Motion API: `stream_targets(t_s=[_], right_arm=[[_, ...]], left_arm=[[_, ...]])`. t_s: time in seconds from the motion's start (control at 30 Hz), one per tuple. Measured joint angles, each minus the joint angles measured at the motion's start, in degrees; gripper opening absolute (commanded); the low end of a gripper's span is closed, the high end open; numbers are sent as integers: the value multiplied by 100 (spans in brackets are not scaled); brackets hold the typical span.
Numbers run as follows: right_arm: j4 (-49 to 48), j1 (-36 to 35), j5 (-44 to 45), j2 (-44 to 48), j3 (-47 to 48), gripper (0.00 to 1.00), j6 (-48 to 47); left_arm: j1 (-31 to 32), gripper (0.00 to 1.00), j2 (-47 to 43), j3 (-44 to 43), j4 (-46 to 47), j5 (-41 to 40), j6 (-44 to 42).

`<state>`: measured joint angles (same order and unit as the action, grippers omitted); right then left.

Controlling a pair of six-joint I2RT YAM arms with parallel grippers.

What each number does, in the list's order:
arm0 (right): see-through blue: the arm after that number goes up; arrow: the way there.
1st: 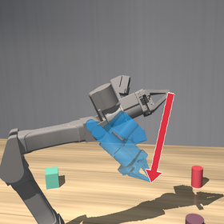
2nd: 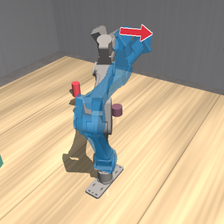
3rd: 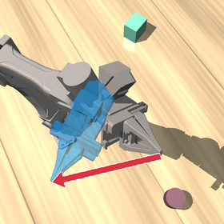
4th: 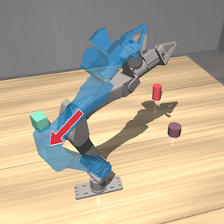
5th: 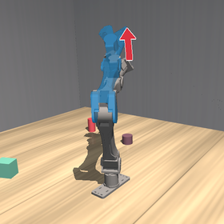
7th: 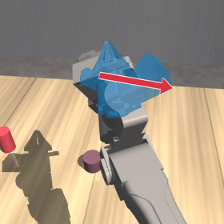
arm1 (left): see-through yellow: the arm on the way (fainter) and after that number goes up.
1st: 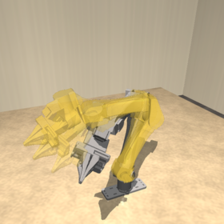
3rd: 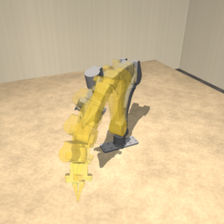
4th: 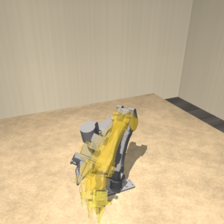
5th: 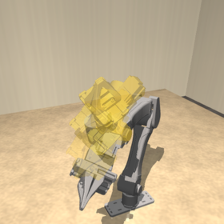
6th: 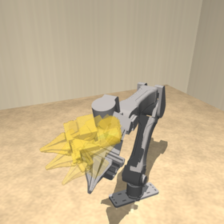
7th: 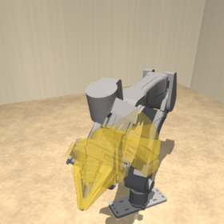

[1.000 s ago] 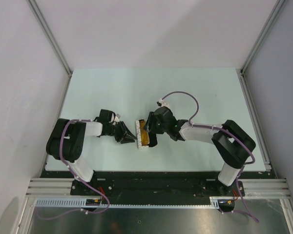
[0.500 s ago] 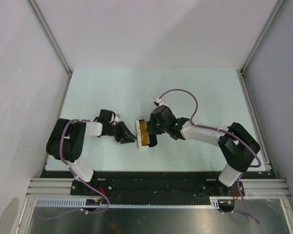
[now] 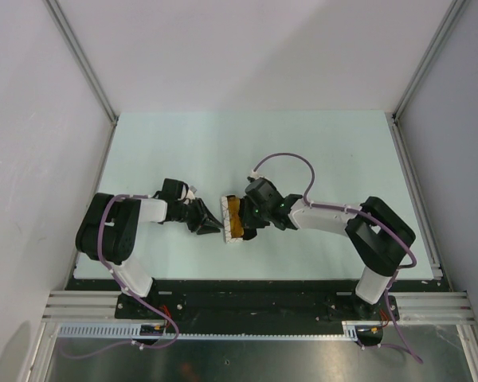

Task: Organize the sunglasses
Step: Adjust the sunglasses in the sunglasses case.

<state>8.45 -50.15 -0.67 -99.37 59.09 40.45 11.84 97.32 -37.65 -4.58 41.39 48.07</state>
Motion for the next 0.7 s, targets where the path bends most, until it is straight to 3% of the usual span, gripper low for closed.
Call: stream_targets(t_s=[0.57,0.7], right_arm=[[-146,31,-380,-164,59,6,-28],[-175,33,-439,-212,103,13,-7]], left_arm=[[0,32,17,-2,2,24,0],[0,33,17,-2,0,24,-2]])
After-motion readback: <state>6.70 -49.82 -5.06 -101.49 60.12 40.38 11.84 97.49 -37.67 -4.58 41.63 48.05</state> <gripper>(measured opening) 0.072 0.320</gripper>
